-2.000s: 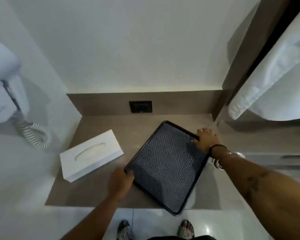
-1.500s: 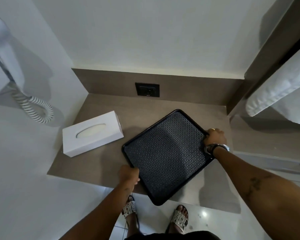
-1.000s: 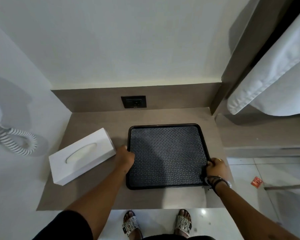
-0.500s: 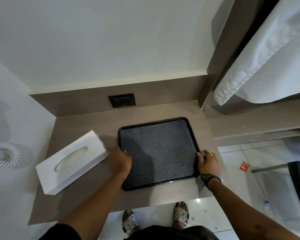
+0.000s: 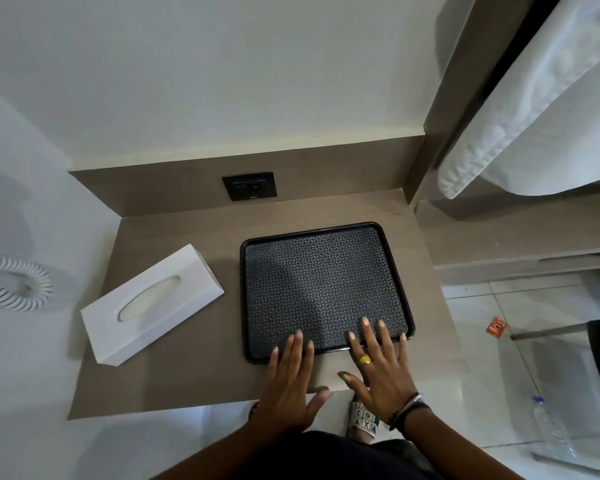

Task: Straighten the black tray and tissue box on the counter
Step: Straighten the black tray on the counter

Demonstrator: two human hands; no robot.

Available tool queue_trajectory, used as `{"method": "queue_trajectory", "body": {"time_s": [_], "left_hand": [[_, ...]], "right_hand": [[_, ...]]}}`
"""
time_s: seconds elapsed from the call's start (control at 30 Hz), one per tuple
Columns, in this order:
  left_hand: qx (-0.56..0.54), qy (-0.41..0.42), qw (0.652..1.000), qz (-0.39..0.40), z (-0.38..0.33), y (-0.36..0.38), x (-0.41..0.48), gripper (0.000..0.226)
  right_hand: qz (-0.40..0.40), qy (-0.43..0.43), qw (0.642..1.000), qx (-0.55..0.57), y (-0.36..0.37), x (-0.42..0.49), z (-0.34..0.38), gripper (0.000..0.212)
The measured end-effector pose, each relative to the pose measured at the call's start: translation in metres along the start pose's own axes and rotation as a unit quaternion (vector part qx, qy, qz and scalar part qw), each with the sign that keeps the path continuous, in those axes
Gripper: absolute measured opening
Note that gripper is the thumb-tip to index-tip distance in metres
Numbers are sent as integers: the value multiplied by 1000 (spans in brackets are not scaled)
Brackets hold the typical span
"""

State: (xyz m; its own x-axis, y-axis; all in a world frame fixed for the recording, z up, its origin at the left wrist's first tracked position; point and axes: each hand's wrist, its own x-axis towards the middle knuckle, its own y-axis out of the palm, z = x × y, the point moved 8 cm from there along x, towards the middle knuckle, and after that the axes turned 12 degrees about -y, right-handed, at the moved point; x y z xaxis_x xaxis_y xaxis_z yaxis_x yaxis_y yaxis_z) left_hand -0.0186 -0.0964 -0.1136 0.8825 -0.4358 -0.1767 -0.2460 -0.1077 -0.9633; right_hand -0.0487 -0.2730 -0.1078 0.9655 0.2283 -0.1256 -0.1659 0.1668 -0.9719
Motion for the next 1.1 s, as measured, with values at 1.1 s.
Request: {"method": "queue_trajectory", "body": {"time_s": [1.1], "left_hand": [[15, -22, 999, 42, 38, -51, 107, 93]], "right_hand": [[33, 54, 998, 9, -13, 104, -35, 80]]}}
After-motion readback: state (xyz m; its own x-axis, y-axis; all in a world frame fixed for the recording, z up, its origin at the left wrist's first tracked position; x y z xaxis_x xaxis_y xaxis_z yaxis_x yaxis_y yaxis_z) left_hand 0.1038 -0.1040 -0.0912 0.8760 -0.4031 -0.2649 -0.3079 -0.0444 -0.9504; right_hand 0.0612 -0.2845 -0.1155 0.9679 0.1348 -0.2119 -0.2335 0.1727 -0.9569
